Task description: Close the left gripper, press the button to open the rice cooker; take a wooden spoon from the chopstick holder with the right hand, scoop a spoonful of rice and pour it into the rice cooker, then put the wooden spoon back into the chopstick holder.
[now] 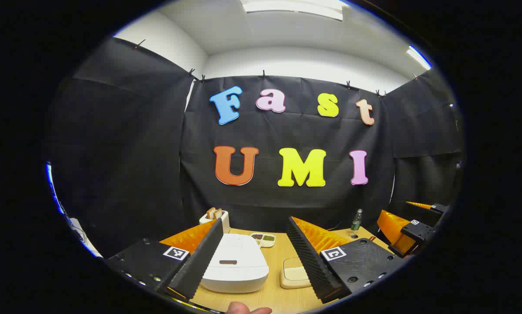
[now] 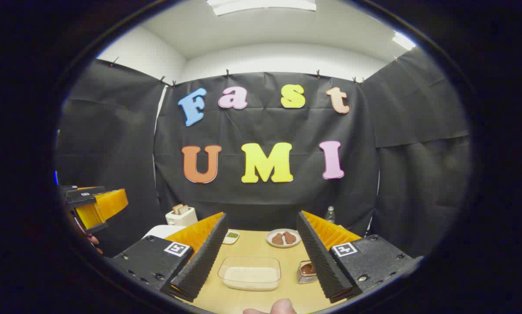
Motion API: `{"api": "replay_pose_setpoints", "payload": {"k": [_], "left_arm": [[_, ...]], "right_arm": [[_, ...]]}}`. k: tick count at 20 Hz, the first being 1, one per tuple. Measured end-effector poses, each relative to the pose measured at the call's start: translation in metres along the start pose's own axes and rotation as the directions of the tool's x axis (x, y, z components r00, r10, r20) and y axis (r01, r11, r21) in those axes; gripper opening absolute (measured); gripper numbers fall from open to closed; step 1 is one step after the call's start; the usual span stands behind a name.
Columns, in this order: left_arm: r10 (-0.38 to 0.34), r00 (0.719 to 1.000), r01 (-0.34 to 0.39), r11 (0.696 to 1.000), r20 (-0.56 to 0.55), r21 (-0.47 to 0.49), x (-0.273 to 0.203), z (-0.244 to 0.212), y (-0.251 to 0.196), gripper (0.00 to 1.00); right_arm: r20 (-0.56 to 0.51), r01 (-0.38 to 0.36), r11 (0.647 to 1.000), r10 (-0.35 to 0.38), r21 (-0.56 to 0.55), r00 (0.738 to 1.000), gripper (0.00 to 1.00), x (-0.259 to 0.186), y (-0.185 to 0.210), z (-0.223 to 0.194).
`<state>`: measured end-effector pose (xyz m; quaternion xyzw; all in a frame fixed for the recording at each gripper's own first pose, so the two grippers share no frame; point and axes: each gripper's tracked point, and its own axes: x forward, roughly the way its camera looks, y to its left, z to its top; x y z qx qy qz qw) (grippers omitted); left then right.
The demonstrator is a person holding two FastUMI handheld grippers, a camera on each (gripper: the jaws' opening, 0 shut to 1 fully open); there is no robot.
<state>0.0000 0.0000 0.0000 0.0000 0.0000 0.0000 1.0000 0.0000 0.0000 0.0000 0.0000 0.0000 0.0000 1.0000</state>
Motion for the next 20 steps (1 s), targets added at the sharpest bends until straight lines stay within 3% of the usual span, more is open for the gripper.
{"api": "replay_pose_setpoints", "payload": {"k": [7,20], "left_arm": [[-0.011,1.000,0.011,1.000,-0.013,0.013,0.008,-0.006,-0.004,0.95],[0.037,0.999,-0.037,0.999,-0.026,0.018,0.014,-0.016,0.001,0.95]], "right_arm": [[-0.014,0.037,0.999,-0.037,0.013,0.999,1.00,-0.001,-0.018,-0.005],[-0.031,0.007,1.000,-0.007,0.019,0.999,1.00,0.021,-0.010,-0.005]]}}
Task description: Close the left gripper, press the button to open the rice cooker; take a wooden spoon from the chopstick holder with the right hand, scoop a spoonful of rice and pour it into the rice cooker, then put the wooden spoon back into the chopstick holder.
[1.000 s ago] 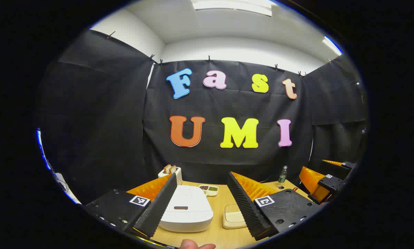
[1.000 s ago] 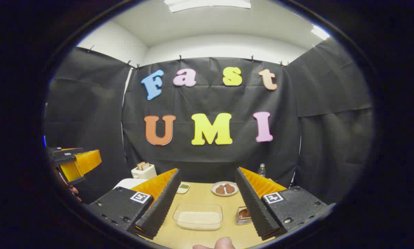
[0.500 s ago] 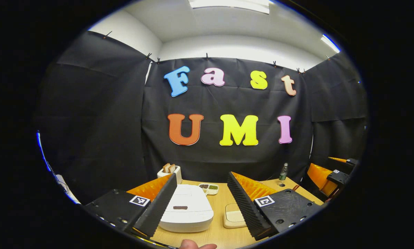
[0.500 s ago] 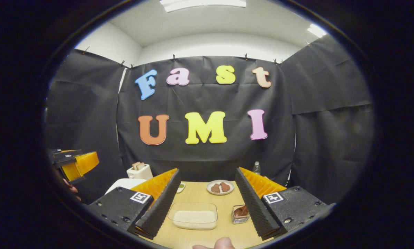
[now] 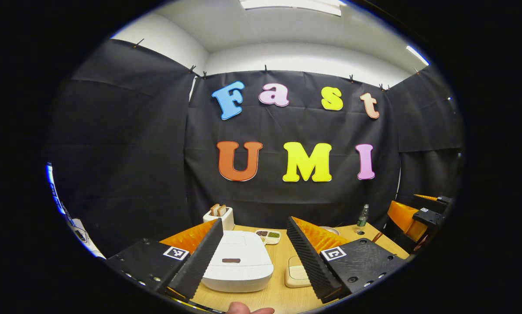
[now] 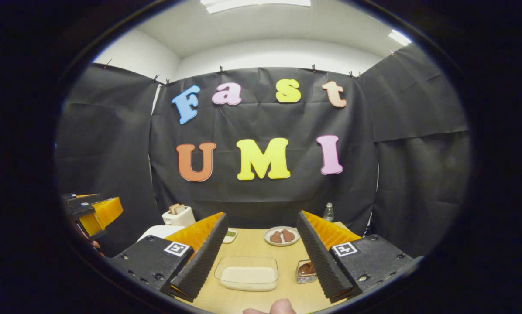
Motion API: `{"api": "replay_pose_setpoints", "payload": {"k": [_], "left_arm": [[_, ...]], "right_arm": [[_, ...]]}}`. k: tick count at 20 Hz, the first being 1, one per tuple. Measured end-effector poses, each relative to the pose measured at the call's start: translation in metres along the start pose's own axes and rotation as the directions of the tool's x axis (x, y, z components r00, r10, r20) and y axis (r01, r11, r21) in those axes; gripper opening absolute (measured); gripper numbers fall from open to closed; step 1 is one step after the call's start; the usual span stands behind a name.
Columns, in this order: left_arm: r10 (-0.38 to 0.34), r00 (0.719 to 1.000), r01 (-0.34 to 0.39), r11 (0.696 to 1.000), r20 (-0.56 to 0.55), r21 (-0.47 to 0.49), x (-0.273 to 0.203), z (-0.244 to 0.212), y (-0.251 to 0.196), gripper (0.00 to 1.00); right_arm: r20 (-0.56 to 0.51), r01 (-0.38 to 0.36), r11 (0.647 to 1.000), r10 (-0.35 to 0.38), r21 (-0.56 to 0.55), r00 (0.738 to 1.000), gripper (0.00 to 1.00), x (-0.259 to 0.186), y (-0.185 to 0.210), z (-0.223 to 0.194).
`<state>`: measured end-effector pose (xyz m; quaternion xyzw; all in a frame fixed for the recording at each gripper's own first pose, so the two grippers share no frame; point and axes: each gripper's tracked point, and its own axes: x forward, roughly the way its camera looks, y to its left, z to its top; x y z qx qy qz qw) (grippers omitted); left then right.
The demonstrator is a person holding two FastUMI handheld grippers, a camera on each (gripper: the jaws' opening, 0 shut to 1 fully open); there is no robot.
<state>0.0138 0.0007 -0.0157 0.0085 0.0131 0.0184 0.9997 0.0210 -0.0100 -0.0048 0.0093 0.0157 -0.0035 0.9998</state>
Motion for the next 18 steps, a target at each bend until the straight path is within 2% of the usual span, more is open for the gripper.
{"api": "replay_pose_setpoints", "payload": {"k": [11,14,18], "left_arm": [[-0.012,1.000,0.012,1.000,0.005,0.007,0.018,-0.004,-0.010,0.95],[-0.001,0.999,0.001,1.000,-0.041,-0.001,0.026,-0.018,-0.008,0.95],[0.021,0.987,-0.022,1.000,-0.157,-0.006,0.039,-0.053,0.001,0.93]], "right_arm": [[-0.028,-0.018,1.000,0.017,-0.022,0.999,1.00,0.015,-0.006,-0.004],[-0.046,-0.040,0.999,0.039,-0.017,0.998,1.00,0.022,-0.006,-0.010],[-0.070,-0.062,0.998,0.061,-0.009,0.996,1.00,0.037,-0.008,-0.019]]}}
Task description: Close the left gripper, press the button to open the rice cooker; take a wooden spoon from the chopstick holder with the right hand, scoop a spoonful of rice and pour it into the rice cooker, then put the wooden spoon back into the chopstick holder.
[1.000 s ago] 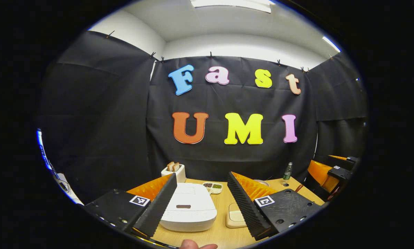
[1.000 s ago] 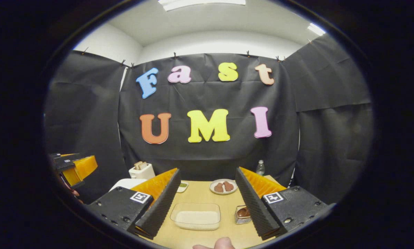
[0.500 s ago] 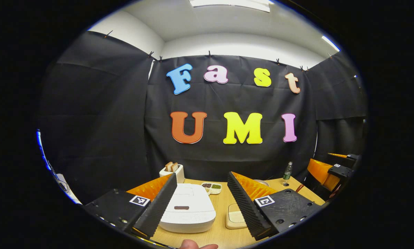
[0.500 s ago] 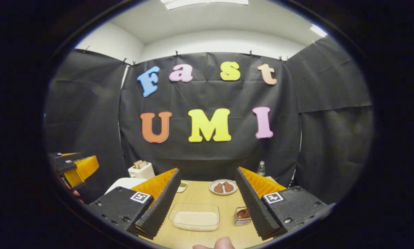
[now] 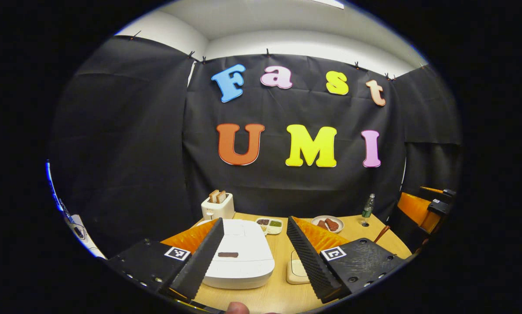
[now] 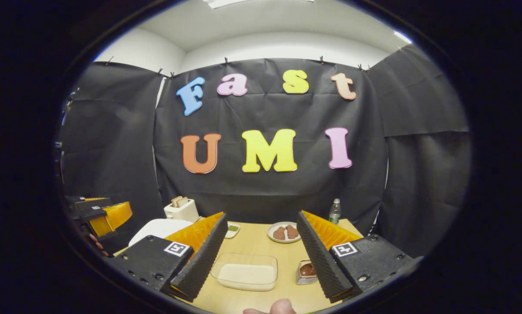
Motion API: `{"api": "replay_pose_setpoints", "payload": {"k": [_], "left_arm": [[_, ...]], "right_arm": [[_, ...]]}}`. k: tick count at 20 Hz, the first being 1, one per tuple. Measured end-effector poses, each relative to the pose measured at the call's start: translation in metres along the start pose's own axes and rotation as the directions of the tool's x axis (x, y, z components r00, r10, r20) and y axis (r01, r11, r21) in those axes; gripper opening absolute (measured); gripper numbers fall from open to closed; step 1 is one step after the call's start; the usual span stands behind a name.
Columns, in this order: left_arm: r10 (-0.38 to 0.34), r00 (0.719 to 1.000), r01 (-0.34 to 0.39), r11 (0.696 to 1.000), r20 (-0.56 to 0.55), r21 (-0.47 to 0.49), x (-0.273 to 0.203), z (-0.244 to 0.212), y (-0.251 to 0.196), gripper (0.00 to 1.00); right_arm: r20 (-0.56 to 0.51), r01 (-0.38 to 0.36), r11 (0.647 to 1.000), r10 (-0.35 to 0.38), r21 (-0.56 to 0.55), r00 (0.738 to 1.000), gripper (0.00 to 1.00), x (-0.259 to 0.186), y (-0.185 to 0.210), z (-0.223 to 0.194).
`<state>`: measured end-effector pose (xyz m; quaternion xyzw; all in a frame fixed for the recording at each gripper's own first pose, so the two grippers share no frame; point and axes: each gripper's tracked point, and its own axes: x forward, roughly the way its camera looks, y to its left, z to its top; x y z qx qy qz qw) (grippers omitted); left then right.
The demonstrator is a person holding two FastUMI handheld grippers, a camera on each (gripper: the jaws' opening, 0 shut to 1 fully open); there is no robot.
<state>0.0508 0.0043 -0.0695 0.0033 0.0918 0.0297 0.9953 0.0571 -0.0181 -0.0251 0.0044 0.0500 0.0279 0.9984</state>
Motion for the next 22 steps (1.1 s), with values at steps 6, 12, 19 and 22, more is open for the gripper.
{"api": "replay_pose_setpoints", "payload": {"k": [6,12,19,22], "left_arm": [[0.010,0.983,-0.006,1.000,-0.183,0.023,0.034,-0.036,0.017,0.57],[0.015,0.942,-0.014,1.000,-0.335,0.006,0.069,-0.068,0.039,0.28],[-0.051,0.867,-0.012,0.992,-0.496,-0.123,0.106,-0.122,0.055,0.00],[-0.045,0.830,-0.042,0.989,-0.557,-0.144,0.116,-0.145,0.064,0.00]], "right_arm": [[-0.011,-0.005,1.000,0.005,0.018,1.000,1.00,0.033,-0.021,-0.008],[-0.033,0.019,0.998,-0.018,0.055,0.999,1.00,0.058,-0.041,-0.018],[-0.072,0.038,0.997,-0.033,0.070,0.997,1.00,0.074,-0.057,-0.037],[-0.089,0.052,0.996,-0.046,0.067,0.995,1.00,0.080,-0.067,-0.045]]}}
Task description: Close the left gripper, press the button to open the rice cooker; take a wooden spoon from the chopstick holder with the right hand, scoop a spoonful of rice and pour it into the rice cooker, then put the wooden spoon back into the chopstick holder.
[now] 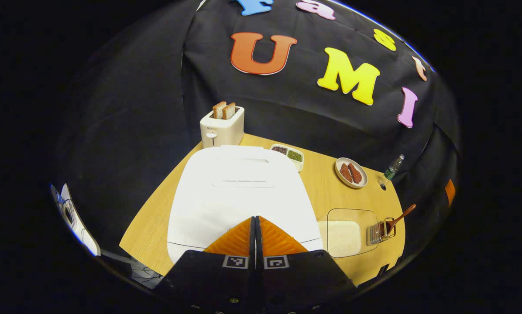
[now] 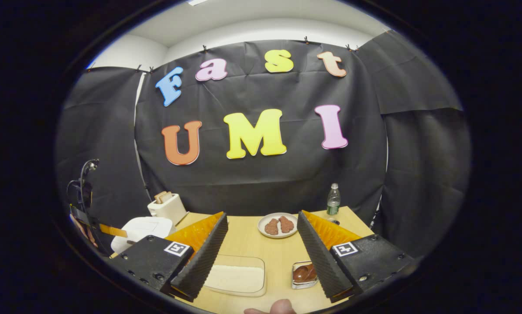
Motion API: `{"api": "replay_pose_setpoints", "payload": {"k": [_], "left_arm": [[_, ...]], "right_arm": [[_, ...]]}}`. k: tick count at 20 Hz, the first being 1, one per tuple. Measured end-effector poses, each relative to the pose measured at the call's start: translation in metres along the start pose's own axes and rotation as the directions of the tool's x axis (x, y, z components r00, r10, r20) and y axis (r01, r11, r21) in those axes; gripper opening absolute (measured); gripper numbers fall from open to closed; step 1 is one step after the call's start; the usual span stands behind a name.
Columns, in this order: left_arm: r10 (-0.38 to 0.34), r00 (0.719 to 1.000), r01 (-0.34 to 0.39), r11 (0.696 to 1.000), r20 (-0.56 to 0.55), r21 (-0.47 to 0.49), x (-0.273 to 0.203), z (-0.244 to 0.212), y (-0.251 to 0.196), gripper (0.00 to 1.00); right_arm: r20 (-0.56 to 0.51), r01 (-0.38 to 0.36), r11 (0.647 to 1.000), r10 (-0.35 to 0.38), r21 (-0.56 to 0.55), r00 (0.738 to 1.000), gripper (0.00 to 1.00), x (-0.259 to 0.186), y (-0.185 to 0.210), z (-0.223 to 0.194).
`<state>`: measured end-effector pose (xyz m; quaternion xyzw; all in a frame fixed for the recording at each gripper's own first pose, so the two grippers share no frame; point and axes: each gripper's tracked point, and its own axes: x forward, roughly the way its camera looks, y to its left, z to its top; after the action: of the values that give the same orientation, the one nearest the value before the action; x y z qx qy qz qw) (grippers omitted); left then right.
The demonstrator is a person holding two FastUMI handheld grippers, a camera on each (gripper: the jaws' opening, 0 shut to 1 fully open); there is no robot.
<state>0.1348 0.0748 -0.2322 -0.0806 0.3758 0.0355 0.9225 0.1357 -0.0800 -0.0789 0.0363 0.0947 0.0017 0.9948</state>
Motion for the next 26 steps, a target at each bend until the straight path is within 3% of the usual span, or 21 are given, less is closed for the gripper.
{"api": "replay_pose_setpoints", "payload": {"k": [10,15,19,26], "left_arm": [[0.021,0.996,-0.026,0.998,-0.090,-0.051,0.018,-0.022,0.008,0.00],[0.017,0.998,-0.019,1.000,-0.064,-0.018,0.013,-0.009,0.009,0.00],[0.025,0.991,-0.030,0.999,0.129,0.041,-0.017,0.054,0.001,0.00],[0.024,0.903,-0.064,0.995,0.429,0.080,-0.055,0.160,-0.002,0.07]], "right_arm": [[-0.038,-0.003,1.000,0.003,0.000,0.999,1.00,0.013,-0.004,-0.012],[-0.028,-0.022,1.000,0.022,-0.018,0.999,1.00,0.009,0.005,-0.006],[0.004,-0.006,0.999,0.007,-0.038,1.000,1.00,0.003,-0.003,0.009],[0.028,0.029,0.998,-0.028,-0.047,0.999,0.99,-0.013,-0.021,0.020]]}}
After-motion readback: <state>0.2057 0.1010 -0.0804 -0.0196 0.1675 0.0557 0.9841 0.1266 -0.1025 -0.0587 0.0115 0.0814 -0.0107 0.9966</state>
